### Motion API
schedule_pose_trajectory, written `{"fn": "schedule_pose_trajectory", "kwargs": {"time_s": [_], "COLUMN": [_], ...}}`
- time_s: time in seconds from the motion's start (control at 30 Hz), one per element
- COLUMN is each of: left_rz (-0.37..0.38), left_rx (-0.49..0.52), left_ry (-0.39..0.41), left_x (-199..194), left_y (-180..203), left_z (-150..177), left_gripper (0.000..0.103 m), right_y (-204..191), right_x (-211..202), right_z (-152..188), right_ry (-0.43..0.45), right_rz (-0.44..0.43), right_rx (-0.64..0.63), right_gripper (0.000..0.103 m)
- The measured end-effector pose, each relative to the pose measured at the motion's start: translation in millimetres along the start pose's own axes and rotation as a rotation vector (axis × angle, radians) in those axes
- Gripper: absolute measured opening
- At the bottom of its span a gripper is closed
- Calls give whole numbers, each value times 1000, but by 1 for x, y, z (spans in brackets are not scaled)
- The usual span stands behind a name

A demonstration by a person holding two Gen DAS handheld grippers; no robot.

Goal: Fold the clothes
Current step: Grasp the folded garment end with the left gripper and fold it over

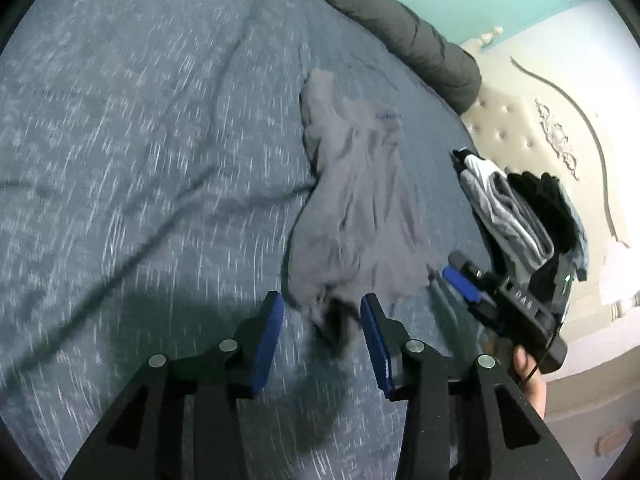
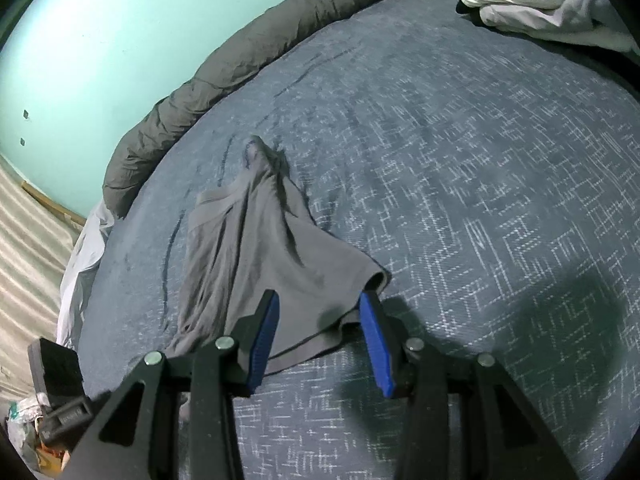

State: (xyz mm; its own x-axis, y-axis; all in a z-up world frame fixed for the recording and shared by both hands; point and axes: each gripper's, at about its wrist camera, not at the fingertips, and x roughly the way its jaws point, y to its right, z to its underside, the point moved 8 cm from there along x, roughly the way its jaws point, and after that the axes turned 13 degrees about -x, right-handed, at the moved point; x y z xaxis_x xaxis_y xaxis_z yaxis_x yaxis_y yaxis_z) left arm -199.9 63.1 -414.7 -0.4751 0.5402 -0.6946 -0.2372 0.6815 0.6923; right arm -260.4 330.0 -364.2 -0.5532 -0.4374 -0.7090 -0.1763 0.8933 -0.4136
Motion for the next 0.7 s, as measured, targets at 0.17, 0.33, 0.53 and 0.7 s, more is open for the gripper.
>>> {"fn": "schedule_pose_trajectory", "kwargs": {"time_s": [0.17,0.33,0.53,0.7], "left_rz": [9,21,37,48], "left_rx": [11,28,31,16], "left_ry": [-1,-26,-14,-4], "left_x": [9,18,11,5], "left_y": [0,2,1,-3], "left_z": [-15,-18,-21,-24], "left_gripper": [42,14,4,4], "right_y": [-3,-34,-95,-125], "right_x": [2,1,16,30], "right_z": [5,11,47,69], "right_ry": [-28,-67,-174,-228], "right_rz": [-3,-34,-132,-156], "right_rx": [-4,-86,-217,-299], "right_gripper": [44,44,44,44]}}
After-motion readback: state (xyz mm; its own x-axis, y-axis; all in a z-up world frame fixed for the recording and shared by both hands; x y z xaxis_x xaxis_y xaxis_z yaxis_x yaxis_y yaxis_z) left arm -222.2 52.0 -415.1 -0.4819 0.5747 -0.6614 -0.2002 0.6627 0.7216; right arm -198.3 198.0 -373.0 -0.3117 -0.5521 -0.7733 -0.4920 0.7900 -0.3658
